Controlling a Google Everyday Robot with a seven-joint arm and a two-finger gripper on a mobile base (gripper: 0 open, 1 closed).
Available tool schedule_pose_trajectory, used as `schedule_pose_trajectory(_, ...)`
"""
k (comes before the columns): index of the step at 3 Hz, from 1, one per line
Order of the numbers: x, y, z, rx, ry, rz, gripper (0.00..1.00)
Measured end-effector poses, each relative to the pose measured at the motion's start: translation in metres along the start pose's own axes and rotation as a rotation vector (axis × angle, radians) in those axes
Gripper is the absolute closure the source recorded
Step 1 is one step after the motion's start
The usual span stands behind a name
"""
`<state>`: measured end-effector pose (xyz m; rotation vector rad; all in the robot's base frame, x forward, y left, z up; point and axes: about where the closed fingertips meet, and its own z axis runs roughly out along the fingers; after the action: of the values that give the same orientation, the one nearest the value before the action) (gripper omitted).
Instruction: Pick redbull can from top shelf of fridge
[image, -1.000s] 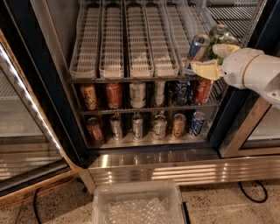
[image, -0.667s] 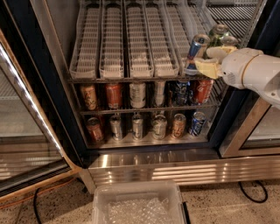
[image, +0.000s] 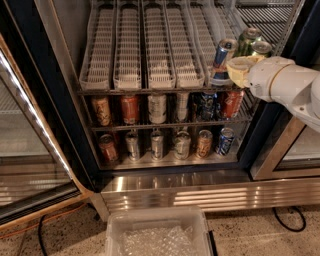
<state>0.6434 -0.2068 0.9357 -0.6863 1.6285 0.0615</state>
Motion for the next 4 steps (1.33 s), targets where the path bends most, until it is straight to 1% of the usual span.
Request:
schedule_pose_trajectory(1, 0.006, -0.006, 0.008, 0.033, 0.004, -0.012, 0.54)
schedule_pose_trajectory(2, 0.009, -0.008, 0.004, 0.059, 0.007, -0.022, 0.36)
schedule_pose_trajectory(3, 0.008, -0.007, -0.01, 0.082, 0.011, -0.017, 0.22)
schedule_pose_trajectory(4, -0.004, -0.007, -0.032, 0.088, 0.004, -0.038, 0.34)
